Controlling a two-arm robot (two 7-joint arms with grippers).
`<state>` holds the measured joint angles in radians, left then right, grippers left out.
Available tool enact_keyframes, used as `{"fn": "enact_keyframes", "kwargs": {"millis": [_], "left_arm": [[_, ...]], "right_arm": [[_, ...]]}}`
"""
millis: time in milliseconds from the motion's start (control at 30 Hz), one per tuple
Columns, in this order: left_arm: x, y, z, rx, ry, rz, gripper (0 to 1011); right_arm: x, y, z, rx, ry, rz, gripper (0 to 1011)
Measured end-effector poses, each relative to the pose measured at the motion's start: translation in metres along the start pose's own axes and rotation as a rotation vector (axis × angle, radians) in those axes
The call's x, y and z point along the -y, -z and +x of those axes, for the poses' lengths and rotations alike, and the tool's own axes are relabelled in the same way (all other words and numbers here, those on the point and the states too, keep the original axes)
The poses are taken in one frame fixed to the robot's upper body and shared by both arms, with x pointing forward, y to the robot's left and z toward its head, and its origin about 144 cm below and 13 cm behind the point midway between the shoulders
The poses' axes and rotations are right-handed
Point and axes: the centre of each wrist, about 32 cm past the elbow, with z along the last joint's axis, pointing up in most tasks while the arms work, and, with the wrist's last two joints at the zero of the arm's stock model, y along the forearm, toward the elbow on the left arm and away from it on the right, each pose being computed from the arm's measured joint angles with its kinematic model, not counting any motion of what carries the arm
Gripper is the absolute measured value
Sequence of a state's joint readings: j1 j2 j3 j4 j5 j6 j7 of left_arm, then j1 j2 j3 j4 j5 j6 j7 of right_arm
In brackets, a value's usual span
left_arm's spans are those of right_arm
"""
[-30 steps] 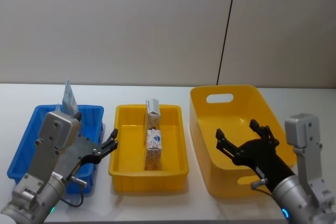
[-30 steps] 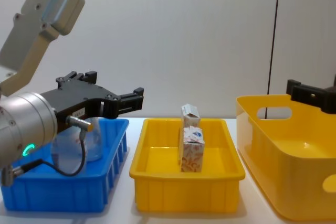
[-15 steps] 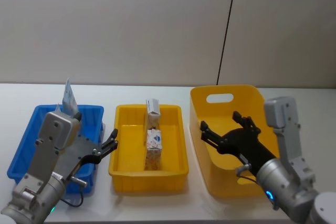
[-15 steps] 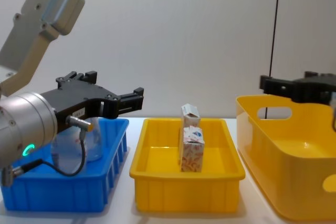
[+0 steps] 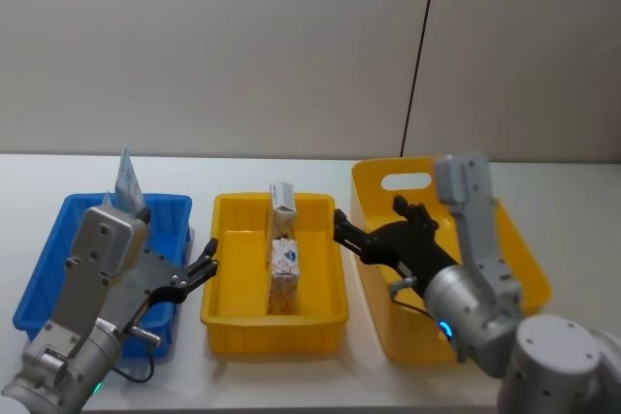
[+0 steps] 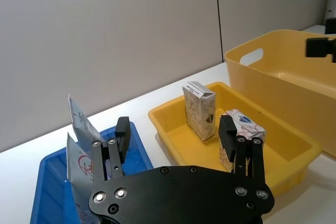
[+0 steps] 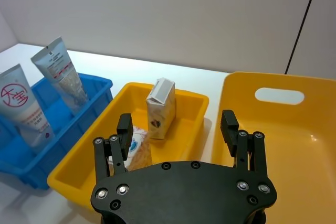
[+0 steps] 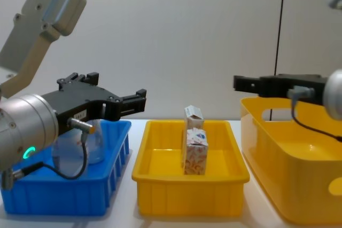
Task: Bimanual collaborative sorting of washing and personal care products
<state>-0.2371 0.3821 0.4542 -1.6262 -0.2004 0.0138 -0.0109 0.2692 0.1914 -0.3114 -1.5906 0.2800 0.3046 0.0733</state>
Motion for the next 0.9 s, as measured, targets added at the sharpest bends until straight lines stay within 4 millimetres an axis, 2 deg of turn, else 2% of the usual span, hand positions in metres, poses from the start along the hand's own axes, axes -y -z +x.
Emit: {"fn": "enact_keyframes", "kwargs": {"millis": [433,900], "left_arm": [[0.000,0.000,0.000,0.000,0.000,0.000,1001],[0.000,0.000,0.000,0.000,0.000,0.000,1001]], "right_arm": [[-0.031,-0.012,-0.027,-0.060,0.028,-0.073,1002],[-0.058,-0.020,-0.046,-0.145,0.017,-0.182,1002]]}}
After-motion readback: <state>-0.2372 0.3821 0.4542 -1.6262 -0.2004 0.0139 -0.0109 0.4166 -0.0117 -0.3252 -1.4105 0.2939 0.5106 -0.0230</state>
